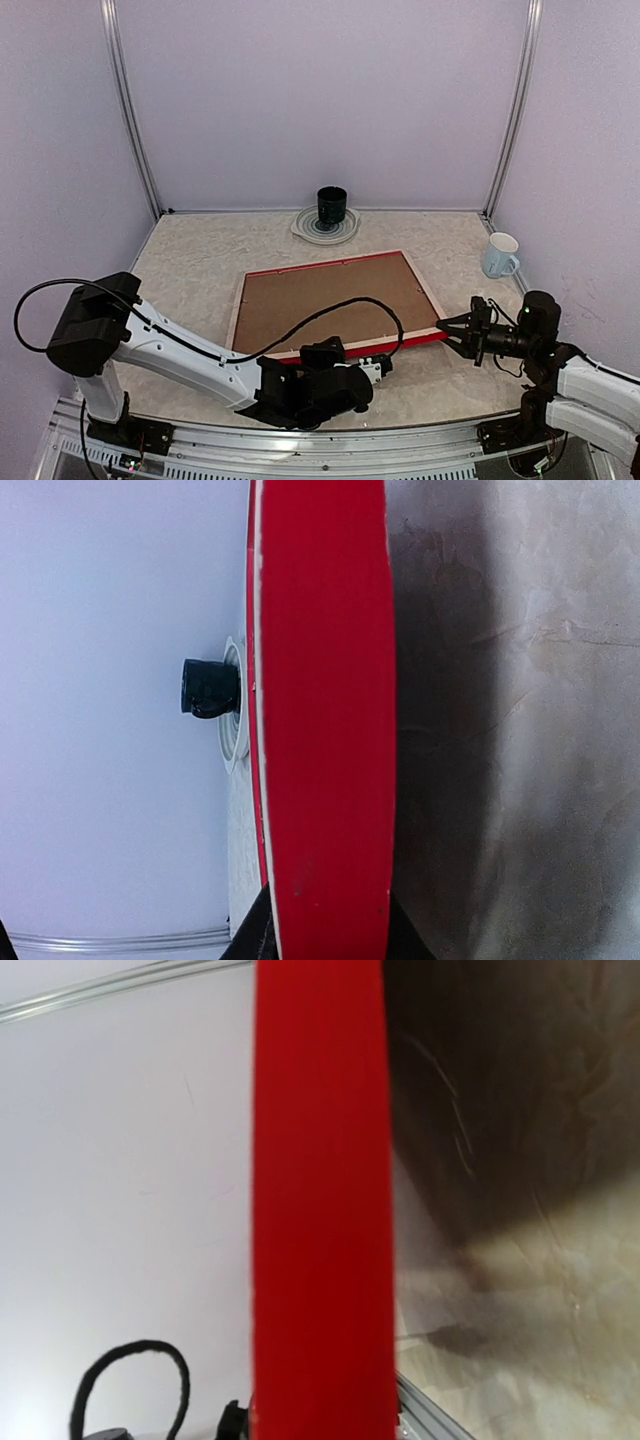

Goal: Put the photo into the frame
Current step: Pass from the right arm to the left

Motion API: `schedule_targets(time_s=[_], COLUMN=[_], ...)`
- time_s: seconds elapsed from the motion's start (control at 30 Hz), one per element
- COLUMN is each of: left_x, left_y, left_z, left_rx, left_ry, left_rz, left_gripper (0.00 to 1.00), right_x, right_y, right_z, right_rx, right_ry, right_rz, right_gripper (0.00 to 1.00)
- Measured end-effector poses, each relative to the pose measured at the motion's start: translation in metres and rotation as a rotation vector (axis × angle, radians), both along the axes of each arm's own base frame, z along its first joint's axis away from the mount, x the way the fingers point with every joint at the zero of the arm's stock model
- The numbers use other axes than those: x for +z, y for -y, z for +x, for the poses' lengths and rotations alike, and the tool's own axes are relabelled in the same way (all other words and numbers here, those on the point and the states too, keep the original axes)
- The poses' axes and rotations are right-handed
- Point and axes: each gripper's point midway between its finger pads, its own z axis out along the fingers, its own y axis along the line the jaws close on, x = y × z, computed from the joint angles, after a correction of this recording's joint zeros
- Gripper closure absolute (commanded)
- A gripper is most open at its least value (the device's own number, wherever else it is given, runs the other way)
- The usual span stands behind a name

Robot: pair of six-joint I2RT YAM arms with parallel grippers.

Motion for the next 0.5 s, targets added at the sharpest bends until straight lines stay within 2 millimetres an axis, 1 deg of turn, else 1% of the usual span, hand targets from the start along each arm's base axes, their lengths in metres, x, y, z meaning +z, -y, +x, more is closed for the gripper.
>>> schedule_targets(time_s=[0.07, 0.1, 0.13, 0.17, 0.2, 0.27, 0.33, 0.37, 0.43, 0.47, 0.5], left_x=[0.0, 0.001, 0.001, 0.001, 0.001, 0.001, 0.0, -0.001, -0.002, -0.001, 0.0], left_y=[0.0, 0.001, 0.001, 0.001, 0.001, 0.001, 0.001, 0.001, 0.0, 0.0, 0.0], left_z=[0.0, 0.0, 0.0, 0.0, 0.0, 0.0, 0.0, 0.0, 0.001, 0.002, 0.003], left_rx=[-0.001, -0.001, -0.002, -0.003, -0.003, -0.006, -0.012, -0.015, -0.017, -0.017, -0.013], left_ry=[0.002, 0.002, 0.003, 0.003, 0.003, 0.004, 0.003, 0.002, -0.002, -0.002, -0.002], left_rz=[0.0, -0.001, 0.0, 0.0, 0.0, 0.004, 0.016, 0.023, 0.038, 0.041, 0.037], left_gripper=[0.92, 0.93, 0.94, 0.94, 0.95, 0.95, 0.96, 0.96, 0.96, 0.96, 0.97], right_x=[0.001, 0.002, 0.002, 0.002, 0.002, 0.001, 0.002, 0.002, 0.005, 0.009, 0.013], right_y=[0.0, 0.0, 0.0, 0.0, 0.0, 0.001, 0.002, 0.002, 0.002, 0.002, 0.002], right_z=[0.0, 0.0, 0.0, 0.0, 0.0, -0.001, -0.001, -0.001, 0.001, 0.002, 0.004], right_rx=[-0.001, -0.002, -0.003, -0.003, -0.003, -0.003, -0.004, -0.005, 0.004, 0.008, 0.014], right_ry=[0.006, 0.008, 0.007, 0.006, 0.006, 0.018, 0.038, 0.043, 0.082, 0.097, 0.121], right_rz=[0.002, 0.002, 0.002, 0.002, 0.001, -0.007, -0.021, -0.027, -0.056, -0.069, -0.086], right_gripper=[0.87, 0.84, 0.79, 0.73, 0.65, 0.46, 0.31, 0.21, 0.11, 0.05, 0.02])
